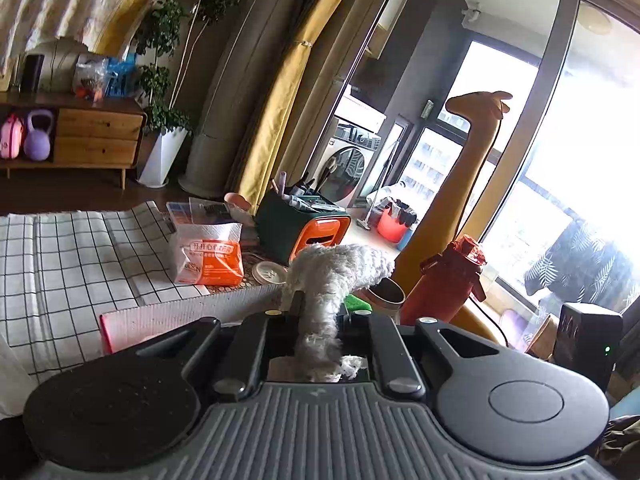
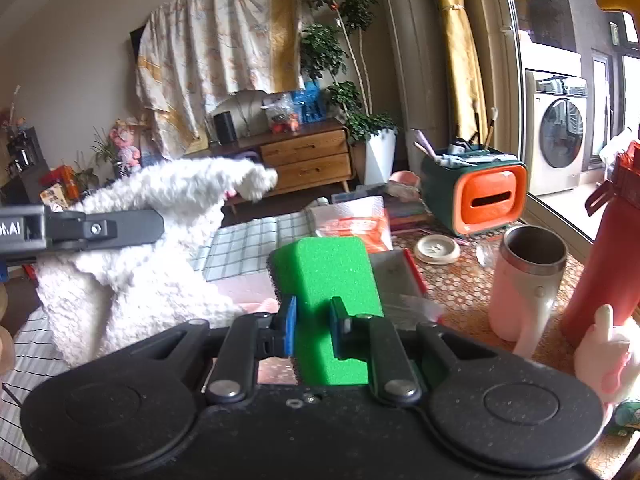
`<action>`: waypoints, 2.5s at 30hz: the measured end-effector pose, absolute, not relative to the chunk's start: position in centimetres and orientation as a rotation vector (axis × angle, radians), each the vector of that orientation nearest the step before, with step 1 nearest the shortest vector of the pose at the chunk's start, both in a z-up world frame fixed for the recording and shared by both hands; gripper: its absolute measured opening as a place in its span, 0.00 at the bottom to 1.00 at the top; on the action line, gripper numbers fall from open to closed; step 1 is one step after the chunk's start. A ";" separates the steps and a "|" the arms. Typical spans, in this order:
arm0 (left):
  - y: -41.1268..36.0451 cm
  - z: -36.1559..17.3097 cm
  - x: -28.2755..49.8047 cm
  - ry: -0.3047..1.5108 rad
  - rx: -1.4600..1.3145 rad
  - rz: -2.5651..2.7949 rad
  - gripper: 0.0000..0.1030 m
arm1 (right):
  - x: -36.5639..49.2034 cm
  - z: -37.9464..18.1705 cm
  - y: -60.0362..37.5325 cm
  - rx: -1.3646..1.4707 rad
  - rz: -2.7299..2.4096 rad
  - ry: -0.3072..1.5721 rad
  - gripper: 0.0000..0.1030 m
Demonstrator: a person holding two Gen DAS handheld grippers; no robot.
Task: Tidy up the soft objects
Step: 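Lower the white towel and green sponge into the red box with both tools, then open both tools to release the towel and sponge into the red box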
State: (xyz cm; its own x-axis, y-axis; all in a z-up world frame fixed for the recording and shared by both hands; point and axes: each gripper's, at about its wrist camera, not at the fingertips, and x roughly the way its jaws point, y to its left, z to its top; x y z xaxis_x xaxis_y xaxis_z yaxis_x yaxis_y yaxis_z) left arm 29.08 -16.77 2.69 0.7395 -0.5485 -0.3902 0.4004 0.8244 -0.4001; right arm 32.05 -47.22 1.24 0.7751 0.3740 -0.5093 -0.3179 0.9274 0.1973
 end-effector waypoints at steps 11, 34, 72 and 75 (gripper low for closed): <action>-18.1 -1.9 33.0 0.591 -0.291 -0.499 0.11 | 36.0 -2.0 -48.5 0.107 0.335 0.652 0.15; -19.7 -9.4 36.1 0.835 -0.078 -0.414 0.11 | 37.7 -5.5 -46.5 0.067 0.348 0.748 0.21; -14.2 -2.3 25.0 0.627 0.036 -0.382 0.80 | 28.5 0.2 -44.3 0.078 0.465 0.660 0.90; -12.3 -1.9 23.1 0.622 0.026 -0.371 0.82 | 27.4 0.8 -43.3 0.055 0.482 0.645 0.96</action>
